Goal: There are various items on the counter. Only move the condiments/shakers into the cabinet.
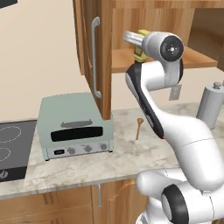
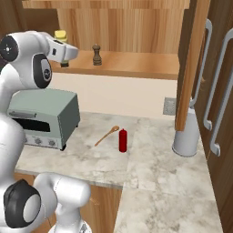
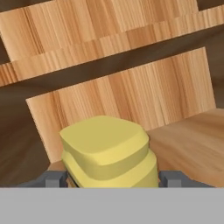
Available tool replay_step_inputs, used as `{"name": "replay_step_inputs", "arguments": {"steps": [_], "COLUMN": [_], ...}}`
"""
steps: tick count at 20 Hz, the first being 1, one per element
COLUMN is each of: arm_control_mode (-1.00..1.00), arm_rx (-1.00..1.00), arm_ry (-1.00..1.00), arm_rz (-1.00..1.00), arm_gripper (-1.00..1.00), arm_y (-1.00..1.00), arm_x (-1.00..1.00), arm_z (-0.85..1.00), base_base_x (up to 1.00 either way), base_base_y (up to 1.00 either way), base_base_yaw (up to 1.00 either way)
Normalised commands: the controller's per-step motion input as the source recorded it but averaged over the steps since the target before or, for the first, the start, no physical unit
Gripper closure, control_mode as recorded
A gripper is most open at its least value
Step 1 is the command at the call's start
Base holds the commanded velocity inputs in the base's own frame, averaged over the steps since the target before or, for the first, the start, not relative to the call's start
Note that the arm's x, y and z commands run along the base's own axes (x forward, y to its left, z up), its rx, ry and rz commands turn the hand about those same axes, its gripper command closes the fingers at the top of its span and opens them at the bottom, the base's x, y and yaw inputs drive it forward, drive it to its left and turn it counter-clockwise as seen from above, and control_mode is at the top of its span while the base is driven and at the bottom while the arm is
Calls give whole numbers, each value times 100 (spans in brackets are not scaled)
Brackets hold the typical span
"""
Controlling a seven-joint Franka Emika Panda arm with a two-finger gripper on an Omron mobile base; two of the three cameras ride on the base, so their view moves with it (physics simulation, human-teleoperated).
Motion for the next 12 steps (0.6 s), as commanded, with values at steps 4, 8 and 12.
{"name": "replay_step_inputs", "arguments": {"steps": [4,8,12], "arm_control_mode": [-100,-100,-100], "arm_rx": [0,0,0], "arm_ry": [0,0,0], "arm_rz": [0,0,0], "arm_gripper": [100,100,100], "arm_y": [0,0,0], "arm_x": [32,28,30], "arm_z": [-9,-16,-8], "base_base_x": [0,0,0], "base_base_y": [0,0,0], "base_base_yaw": [0,0,0]}}
